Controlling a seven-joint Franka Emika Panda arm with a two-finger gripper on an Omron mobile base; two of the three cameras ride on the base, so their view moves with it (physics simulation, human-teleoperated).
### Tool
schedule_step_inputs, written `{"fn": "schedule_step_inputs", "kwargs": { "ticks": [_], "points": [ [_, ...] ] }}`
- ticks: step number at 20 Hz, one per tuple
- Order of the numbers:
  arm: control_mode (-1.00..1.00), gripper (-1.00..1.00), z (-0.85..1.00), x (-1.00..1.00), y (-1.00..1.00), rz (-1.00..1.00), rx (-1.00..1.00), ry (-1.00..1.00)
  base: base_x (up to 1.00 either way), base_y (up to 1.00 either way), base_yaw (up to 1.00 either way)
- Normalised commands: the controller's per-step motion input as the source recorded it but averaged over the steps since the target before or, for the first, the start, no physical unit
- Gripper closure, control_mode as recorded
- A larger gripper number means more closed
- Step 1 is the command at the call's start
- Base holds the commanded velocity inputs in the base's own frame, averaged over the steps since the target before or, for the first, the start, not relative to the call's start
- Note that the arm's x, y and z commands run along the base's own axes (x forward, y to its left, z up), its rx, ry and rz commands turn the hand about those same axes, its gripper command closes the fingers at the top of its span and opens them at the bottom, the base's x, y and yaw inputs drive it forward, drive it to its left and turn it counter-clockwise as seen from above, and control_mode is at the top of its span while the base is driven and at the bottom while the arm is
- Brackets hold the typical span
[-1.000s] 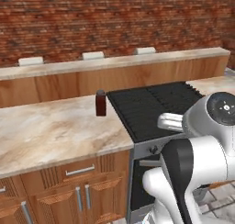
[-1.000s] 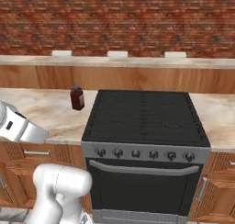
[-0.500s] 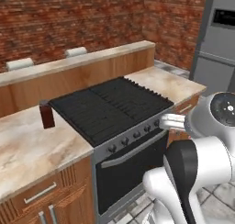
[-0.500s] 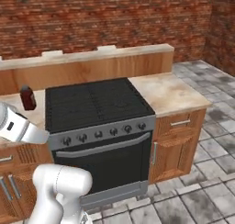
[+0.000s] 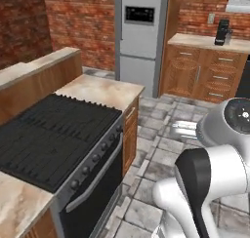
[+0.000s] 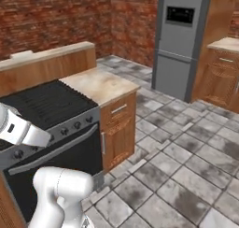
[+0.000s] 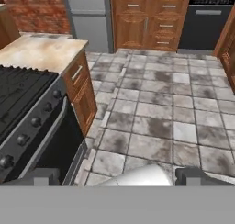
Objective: Collect the paprika, ketchup, and shaker from the cabinet and place them next to the stove.
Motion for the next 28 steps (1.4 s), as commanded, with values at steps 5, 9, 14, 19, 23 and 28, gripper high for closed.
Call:
{"fn": "schedule_step_inputs", "kwargs": {
  "ticks": [5,9,14,19,23,28],
  "points": [
    [1.0,-1.0,0.0,0.0,0.0,0.0,0.0,0.0,0.05,0.0,-0.71],
    [1.0,-1.0,0.0,0.0,0.0,0.0,0.0,0.0,0.18,0.0,-0.69],
    [1.0,-1.0,0.0,0.0,0.0,0.0,0.0,0.0,0.35,0.05,-0.64],
    [1.0,-1.0,0.0,0.0,0.0,0.0,0.0,0.0,0.47,0.19,-0.59],
    [1.0,-1.0,0.0,0.0,0.0,0.0,0.0,0.0,0.56,0.39,-0.56],
    [1.0,-1.0,0.0,0.0,0.0,0.0,0.0,0.0,0.69,0.61,-0.48]
  ]
}}
